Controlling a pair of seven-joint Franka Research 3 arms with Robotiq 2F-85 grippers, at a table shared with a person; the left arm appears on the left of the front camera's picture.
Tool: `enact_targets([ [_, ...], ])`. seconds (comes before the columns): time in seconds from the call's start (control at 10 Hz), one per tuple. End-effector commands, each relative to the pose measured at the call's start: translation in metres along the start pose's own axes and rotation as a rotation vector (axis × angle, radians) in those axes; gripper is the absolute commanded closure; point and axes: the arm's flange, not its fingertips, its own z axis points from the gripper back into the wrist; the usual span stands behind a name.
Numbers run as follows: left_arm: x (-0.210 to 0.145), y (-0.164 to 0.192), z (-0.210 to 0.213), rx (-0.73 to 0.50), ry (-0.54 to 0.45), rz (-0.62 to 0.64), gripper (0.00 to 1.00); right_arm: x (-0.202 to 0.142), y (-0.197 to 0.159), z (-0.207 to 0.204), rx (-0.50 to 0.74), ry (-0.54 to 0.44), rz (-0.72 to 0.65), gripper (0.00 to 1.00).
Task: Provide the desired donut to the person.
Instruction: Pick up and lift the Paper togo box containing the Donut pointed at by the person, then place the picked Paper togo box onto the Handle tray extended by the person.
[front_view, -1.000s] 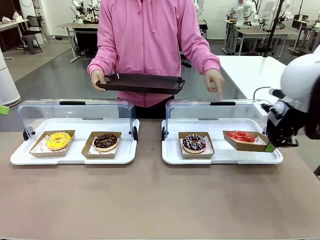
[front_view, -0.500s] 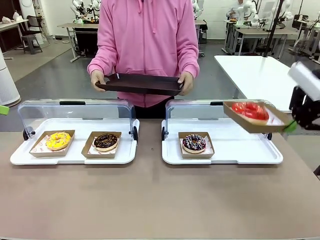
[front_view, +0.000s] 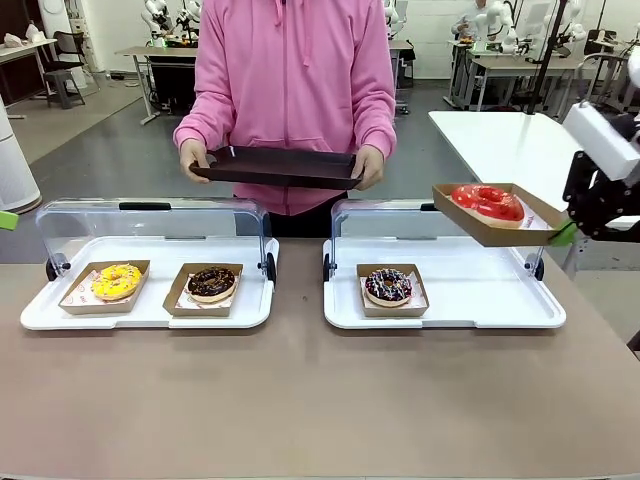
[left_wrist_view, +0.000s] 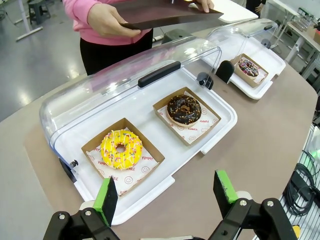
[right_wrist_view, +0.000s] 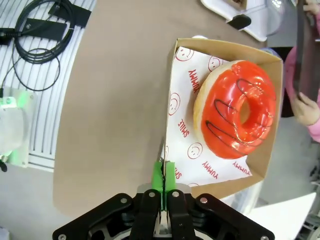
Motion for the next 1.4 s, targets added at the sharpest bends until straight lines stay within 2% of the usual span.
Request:
enact_targets([
  [0.0, -0.0018, 0.0029, -0.0006, -0.011, -0.016, -0.016, 0.00, 0.0016, 0.0125, 0.0048, -0.017, 0.011, 0.014, 1.00],
  [1.3, -0.0018, 0.0029, -0.0006, -0.011, -0.016, -0.016, 0.00, 0.0016, 0.0125, 0.0048, -0.017, 0.011, 0.014, 1.00],
])
